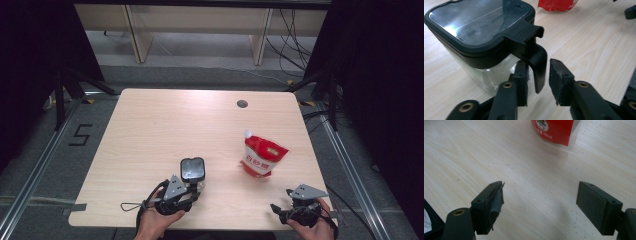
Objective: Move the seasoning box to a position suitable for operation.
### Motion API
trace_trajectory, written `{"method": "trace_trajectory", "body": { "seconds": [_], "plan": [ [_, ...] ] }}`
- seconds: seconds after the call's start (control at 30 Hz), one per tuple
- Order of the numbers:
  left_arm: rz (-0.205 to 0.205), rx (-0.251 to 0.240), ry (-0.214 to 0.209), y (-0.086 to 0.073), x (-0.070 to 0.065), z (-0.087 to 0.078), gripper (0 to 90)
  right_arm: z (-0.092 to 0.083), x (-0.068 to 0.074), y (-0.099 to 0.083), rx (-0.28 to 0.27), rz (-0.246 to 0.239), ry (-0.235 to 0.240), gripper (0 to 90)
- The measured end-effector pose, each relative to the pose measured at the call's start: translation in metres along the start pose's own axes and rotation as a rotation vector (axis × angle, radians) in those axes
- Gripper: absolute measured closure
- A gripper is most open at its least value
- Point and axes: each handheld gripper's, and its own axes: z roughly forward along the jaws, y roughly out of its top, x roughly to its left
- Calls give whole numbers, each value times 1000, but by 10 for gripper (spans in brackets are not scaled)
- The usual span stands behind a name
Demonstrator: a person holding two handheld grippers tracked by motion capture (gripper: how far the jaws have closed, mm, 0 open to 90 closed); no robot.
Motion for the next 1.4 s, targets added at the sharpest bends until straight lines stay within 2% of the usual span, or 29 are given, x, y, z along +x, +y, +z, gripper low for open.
{"method": "trace_trajectory", "body": {
  "seconds": [0.07, 0.13, 0.17, 0.3, 0.37, 0.4, 0.47, 0.53, 0.6, 0.63, 0.73, 0.8, 0.83, 0.93, 0.97, 1.07, 1.1, 1.17, 1.23, 1.27, 1.3, 1.33, 1.37, 1.4],
  "plan": [
    [-3, -12, -9, 0, -1, 1, 740, 0, 1, 0, -2, -4, 4, 230],
    [31, 2, -5, 0, 0, 0, 748, 0, 2, 0, -1, 14, 9, 230],
    [-14, -16, -16, 0, -3, 1, 752, 1, 1, 0, -5, -4, 5, 230],
    [0, -14, -16, 0, -2, -2, 761, 0, 2, 1, 0, 11, 10, 230],
    [26, -6, -20, -1, 0, -5, 766, 0, 1, 0, -1, -11, 8, 231],
    [-4, -16, -19, -2, -2, -5, 768, 1, 1, 0, -7, -10, 15, 232],
    [-1, -7, -19, -2, -1, -6, 770, 1, 1, 0, -4, -11, 9, 232],
    [30, 2, -20, -2, 1, -10, 773, 1, 1, 0, -6, -14, 7, 233],
    [25, 7, -15, -3, 3, -12, 771, 1, 1, 0, -3, -5, 13, 233],
    [-2, -7, -14, -4, 2, -13, 771, 1, 1, 0, -3, -5, 13, 233],
    [27, -1, -21, -6, 7, -16, 769, 1, 1, 0, -1, -9, 18, 233],
    [25, -11, -32, -6, 8, -15, 772, 2, 1, 0, -6, -24, 22, 233],
    [3, -6, -37, -7, 9, -17, 773, 2, 2, 0, 1, -12, 31, 234],
    [15, 7, -47, -7, 12, -19, 780, 2, 2, 0, 1, -12, 23, 233],
    [7, -16, -56, -9, 14, -20, 788, 2, 2, -1, 0, -11, 23, 233],
    [8, -10, -57, -10, 18, -23, 802, 3, 2, 0, 3, -18, 22, 232],
    [39, 0, -54, -10, 21, -26, 802, 3, 2, 0, 3, -18, 22, 232],
    [41, -4, -54, -12, 23, -28, 818, 3, 3, -1, 3, -15, 24, 232],
    [30, -16, -58, -13, 23, -27, 814, 4, 2, 0, 10, -28, 27, 232],
    [7, -18, -54, -13, 20, -27, 814, 4, 2, 0, 13, -26, 32, 232],
    [11, -12, -57, -13, 20, -26, 808, 4, 3, 0, 14, -11, 35, 232],
    [-11, -17, -61, -12, 18, -25, 784, 3, 3, 0, 12, -19, 25, 232],
    [-20, -23, -54, -11, 15, -21, 707, 4, 3, 0, 12, -19, 22, 232],
    [-13, -15, -60, -10, 13, -19, 687, 4, 3, 0, 15, -21, 25, 232]
  ]
}}
